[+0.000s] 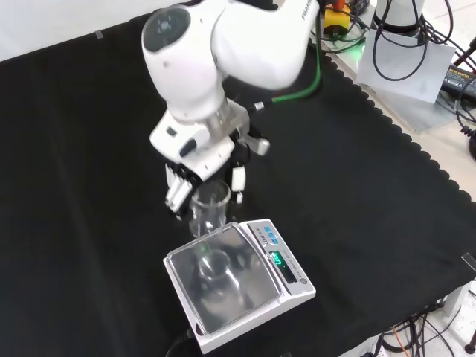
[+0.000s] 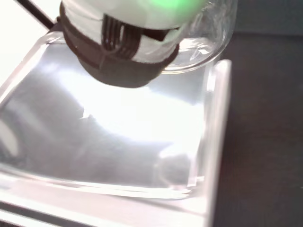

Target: Put the beaker on the electronic balance.

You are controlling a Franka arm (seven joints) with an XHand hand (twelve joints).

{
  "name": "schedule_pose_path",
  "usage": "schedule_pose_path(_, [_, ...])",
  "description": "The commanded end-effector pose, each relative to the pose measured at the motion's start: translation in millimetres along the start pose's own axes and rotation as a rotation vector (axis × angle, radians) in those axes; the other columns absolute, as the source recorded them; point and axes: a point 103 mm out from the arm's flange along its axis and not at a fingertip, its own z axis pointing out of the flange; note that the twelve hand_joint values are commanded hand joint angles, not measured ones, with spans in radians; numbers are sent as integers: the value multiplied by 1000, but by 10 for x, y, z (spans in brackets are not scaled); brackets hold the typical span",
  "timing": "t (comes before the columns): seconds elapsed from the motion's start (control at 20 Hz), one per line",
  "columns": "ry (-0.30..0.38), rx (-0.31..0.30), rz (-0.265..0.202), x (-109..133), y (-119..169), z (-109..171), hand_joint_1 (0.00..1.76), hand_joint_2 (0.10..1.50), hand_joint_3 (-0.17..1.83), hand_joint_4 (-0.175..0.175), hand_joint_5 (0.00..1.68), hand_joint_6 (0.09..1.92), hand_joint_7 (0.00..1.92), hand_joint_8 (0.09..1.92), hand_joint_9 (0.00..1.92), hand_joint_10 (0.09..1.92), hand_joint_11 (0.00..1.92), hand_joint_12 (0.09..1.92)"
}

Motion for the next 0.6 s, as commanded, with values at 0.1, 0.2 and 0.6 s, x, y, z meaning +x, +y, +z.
schedule_pose_path(0.1, [-27, 102, -71, 548, 27, 408, 1164, 843, 868, -3, 743, 1548, 821, 1644, 1055, 1344, 1178, 1039])
schedule_pose_path(0.2, [-28, 111, -65, 528, 41, 454, 1165, 843, 868, -3, 743, 1548, 822, 1644, 1055, 1344, 1177, 1040])
schedule_pose_path(0.6, [-29, 130, -49, 481, 106, 558, 1165, 842, 869, -6, 742, 1548, 825, 1642, 1055, 1344, 1173, 1041])
